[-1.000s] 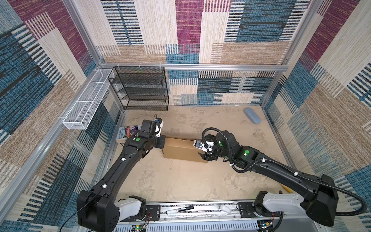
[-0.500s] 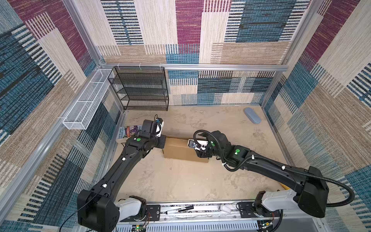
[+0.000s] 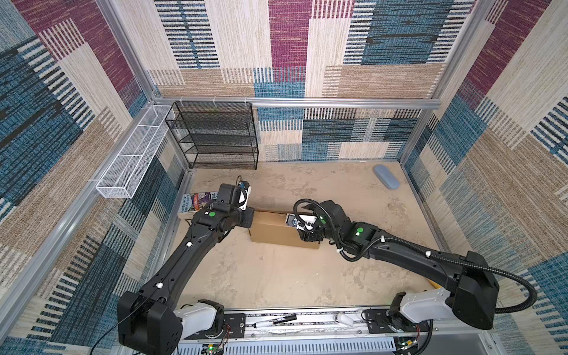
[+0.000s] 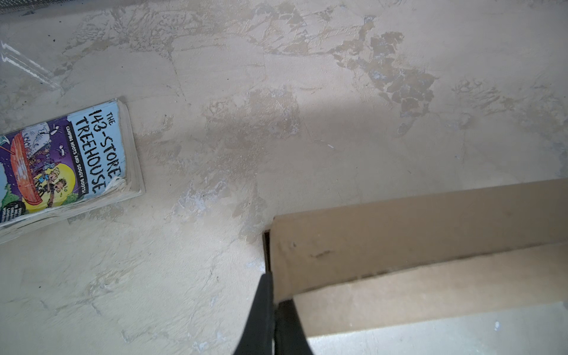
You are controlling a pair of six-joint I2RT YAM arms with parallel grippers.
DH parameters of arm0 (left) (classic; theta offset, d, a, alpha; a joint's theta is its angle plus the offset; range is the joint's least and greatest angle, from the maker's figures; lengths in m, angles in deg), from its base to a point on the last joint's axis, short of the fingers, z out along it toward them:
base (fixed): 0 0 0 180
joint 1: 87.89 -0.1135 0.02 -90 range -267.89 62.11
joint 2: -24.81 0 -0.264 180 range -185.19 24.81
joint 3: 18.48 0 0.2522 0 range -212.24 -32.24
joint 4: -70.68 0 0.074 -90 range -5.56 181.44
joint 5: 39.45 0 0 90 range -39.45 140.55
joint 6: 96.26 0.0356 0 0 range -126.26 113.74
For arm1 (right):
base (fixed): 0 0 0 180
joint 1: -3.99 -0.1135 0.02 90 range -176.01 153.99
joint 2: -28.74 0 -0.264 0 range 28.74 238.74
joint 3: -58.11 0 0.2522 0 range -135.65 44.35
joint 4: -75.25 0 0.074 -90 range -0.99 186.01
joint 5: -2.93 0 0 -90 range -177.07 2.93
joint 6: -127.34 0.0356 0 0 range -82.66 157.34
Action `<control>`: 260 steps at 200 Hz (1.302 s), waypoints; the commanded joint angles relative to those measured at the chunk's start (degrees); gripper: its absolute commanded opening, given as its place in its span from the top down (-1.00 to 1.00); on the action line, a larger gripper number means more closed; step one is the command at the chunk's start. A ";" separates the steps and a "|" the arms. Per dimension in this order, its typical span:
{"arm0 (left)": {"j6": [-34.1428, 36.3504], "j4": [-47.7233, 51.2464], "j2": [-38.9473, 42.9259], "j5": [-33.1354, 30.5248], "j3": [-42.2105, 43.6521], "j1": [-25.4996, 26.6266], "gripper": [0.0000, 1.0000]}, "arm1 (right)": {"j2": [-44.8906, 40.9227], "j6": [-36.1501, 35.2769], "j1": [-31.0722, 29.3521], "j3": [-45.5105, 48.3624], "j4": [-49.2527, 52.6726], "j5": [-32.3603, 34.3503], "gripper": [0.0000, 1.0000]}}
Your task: Fold the paper box
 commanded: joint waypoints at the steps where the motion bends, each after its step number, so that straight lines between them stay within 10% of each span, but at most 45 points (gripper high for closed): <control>1: -0.22 3.94 0.01 0.28 0.21 0.13 1.00 | -0.18 1.51 -0.02 -0.46 -1.24 -1.86 -0.62; 260: -1.36 4.00 0.88 0.61 0.65 0.63 0.87 | 3.13 2.30 -0.02 0.07 -3.87 0.47 -0.39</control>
